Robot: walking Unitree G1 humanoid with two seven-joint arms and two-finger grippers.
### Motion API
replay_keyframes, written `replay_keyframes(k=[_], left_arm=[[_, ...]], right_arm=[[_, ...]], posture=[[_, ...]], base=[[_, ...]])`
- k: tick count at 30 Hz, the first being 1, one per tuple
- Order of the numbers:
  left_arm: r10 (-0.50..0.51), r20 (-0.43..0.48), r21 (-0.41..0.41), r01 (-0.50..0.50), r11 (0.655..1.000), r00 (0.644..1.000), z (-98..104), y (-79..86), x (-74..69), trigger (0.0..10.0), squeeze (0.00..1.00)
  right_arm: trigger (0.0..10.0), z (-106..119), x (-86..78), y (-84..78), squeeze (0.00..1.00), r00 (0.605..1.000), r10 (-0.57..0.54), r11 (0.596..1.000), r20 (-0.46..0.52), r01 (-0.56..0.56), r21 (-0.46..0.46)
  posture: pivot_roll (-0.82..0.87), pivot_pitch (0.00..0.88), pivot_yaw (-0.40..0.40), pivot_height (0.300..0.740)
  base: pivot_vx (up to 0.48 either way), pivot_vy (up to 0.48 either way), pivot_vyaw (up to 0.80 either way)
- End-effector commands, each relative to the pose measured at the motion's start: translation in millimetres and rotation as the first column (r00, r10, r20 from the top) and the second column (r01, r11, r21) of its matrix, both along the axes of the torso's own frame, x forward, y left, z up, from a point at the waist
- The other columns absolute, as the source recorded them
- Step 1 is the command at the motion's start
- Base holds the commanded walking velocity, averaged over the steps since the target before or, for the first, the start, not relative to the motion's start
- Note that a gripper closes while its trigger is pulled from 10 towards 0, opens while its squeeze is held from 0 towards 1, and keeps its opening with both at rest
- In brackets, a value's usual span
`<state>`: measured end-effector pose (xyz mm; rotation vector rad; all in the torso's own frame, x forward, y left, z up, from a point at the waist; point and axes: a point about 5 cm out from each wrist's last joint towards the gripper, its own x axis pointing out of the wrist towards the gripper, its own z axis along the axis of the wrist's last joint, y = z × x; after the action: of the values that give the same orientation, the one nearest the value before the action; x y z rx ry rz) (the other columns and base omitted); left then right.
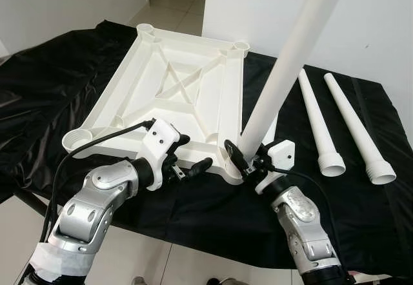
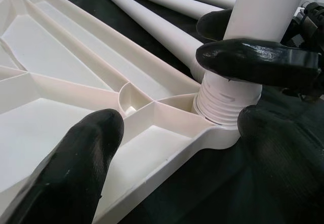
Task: Building children table
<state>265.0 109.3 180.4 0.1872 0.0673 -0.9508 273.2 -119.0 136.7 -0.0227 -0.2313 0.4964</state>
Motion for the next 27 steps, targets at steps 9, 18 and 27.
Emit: replay_keyframes(k=[9, 18, 27], left_arm=[[0.032, 0.013, 0.000, -0.032, 1.000, 0.999, 4, 2.7, 1.5, 10.0, 0.00], [0.039, 0.021, 0.005, -0.040, 0.999, 0.999, 6, 5.8, 1.6, 10.0, 0.00], [0.040, 0.017, 0.002, -0.040, 0.999, 0.999, 6, 4.9, 1.7, 10.0, 0.00]], right_arm=[[10.0, -23, 19.9, -12.0, 0.00, 0.936, -0.326, 0.945, -0.135, 0.321, -0.059], [10.0, -25, 30.9, -11.7, 0.00, 0.882, -0.444, 0.895, -0.156, 0.443, -0.046], [10.0, -6, 22.2, -1.7, 0.00, 0.959, -0.271, 0.949, -0.089, 0.281, 0.146]], posture=[[0.08, 0.099, -0.071, 0.740], [0.09, 0.097, -0.073, 0.740], [0.09, 0.100, -0.070, 0.740]], base=[[0.000, 0.000, 0.00], [0.000, 0.000, 0.00], [0.000, 0.000, 0.00]])
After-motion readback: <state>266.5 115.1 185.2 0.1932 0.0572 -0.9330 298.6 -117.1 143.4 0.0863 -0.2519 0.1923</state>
